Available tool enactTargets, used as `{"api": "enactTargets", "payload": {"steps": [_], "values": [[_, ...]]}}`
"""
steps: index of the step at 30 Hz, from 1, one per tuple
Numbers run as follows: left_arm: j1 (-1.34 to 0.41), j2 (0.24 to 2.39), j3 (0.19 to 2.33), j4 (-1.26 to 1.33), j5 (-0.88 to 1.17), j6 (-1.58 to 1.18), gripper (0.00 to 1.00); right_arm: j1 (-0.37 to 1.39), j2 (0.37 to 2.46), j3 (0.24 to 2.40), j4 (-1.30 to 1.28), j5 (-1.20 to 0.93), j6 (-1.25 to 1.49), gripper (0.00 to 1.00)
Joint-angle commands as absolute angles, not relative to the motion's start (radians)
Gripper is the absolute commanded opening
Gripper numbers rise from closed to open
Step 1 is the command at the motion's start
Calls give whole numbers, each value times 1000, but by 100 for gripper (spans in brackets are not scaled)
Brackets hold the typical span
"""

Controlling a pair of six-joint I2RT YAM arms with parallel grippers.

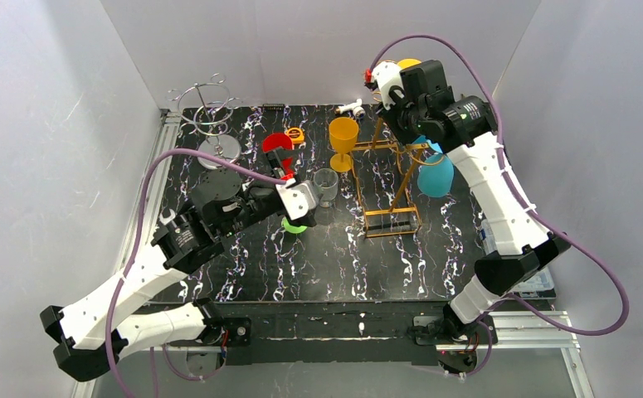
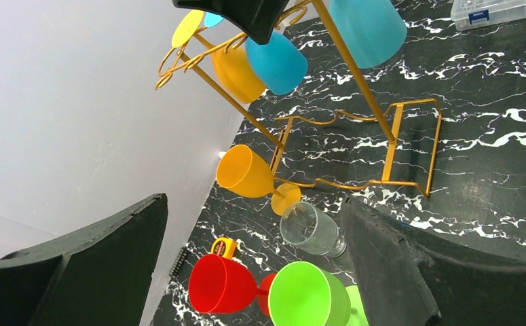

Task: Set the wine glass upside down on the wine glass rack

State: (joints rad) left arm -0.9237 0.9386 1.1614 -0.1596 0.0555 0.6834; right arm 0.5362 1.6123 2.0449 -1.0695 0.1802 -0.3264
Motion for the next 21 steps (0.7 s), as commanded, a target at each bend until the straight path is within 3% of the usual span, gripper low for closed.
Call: {"api": "enactTargets", "payload": {"steps": [1,13,16,19,21], "values": [[-918,932,1204,-161,60,676,98,531,1600,2040,-1032,192,-397,31],[-918,937,1207,-153,55,675,98,531,1609,2061,-984,245,-480,34],[-917,940,1202,-146,54,666,98,532,1612,2056,-986,214,-458,47],[-918,950,1183,-107,28,677,98,534,1611,2045,-987,211,-442,68],[-916,973,1174,-71,14,690,98,536,1608,2040,-987,214,-433,77]]}}
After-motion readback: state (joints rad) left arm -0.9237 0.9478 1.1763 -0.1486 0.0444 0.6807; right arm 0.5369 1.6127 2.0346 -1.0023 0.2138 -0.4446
